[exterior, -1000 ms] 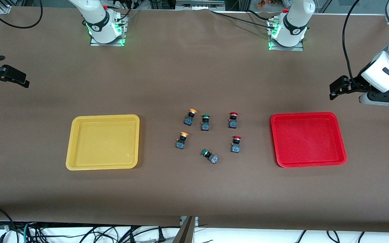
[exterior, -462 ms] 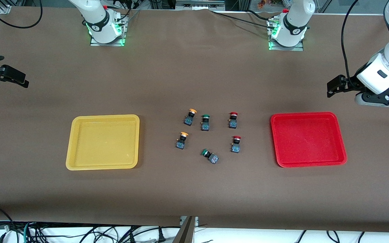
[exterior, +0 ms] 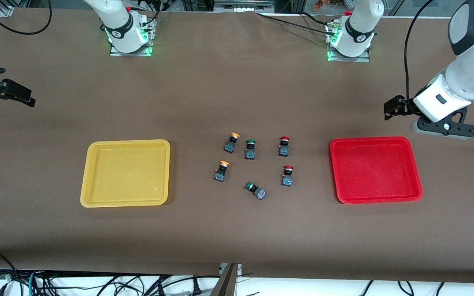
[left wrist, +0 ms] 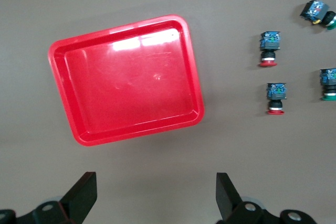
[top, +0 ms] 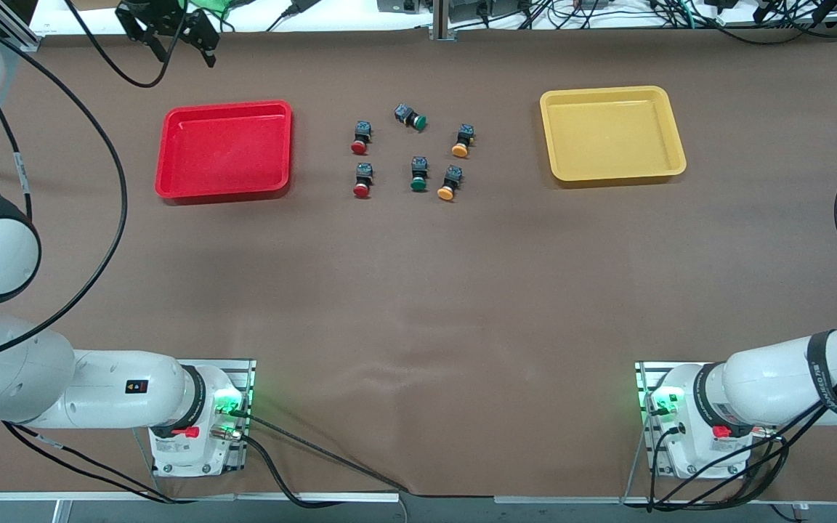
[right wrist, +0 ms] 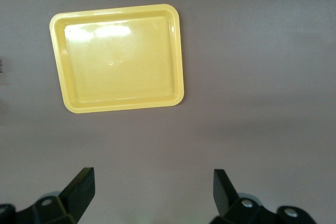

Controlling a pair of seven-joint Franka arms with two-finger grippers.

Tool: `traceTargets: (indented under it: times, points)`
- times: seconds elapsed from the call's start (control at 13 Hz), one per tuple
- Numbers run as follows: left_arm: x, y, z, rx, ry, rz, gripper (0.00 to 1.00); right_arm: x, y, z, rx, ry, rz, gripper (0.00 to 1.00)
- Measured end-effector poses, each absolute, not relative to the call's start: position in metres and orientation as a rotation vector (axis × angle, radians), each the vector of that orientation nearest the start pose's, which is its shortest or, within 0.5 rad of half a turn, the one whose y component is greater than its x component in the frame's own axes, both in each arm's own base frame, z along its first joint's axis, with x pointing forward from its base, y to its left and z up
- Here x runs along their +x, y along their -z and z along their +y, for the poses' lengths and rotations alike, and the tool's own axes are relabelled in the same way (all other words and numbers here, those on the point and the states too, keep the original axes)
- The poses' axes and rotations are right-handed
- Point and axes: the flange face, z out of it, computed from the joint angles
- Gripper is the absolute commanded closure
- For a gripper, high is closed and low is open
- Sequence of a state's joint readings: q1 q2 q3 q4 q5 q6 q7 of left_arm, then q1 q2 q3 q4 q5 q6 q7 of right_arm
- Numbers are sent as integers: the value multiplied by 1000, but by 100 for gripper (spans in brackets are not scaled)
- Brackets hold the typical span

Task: Place red and yellow buttons in trays
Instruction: 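Reach the left gripper to a red button while the right gripper moves out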

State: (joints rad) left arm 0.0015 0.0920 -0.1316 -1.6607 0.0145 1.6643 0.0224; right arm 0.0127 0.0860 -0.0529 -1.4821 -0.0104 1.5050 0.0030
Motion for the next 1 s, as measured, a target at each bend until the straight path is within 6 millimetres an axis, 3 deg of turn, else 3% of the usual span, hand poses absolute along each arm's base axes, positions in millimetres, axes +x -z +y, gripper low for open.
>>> traceTargets:
  times: [0.15,0.31,0.46,0.62,0.85,1.0]
  points:
    - [579,-530,-90,-3116,-175,295,0,578,-608,-21,-3152,-87,64,0]
    - [586,-503,-111,-3111,-226,353,0,586,-599,-19,-3150,-80,62,0]
    - [610,-457,-135,-3118,-232,408,0,593,-583,-18,-3149,-123,59,0]
    - [631,-399,-174,-3125,-226,477,0,597,-572,-6,-3149,-152,26,0]
    - [651,-314,-237,-3155,-80,560,0,604,-550,33,-3150,-204,-75,0]
    - [656,-275,-258,-3172,-5,582,0,616,-524,63,-3153,-217,-124,0]
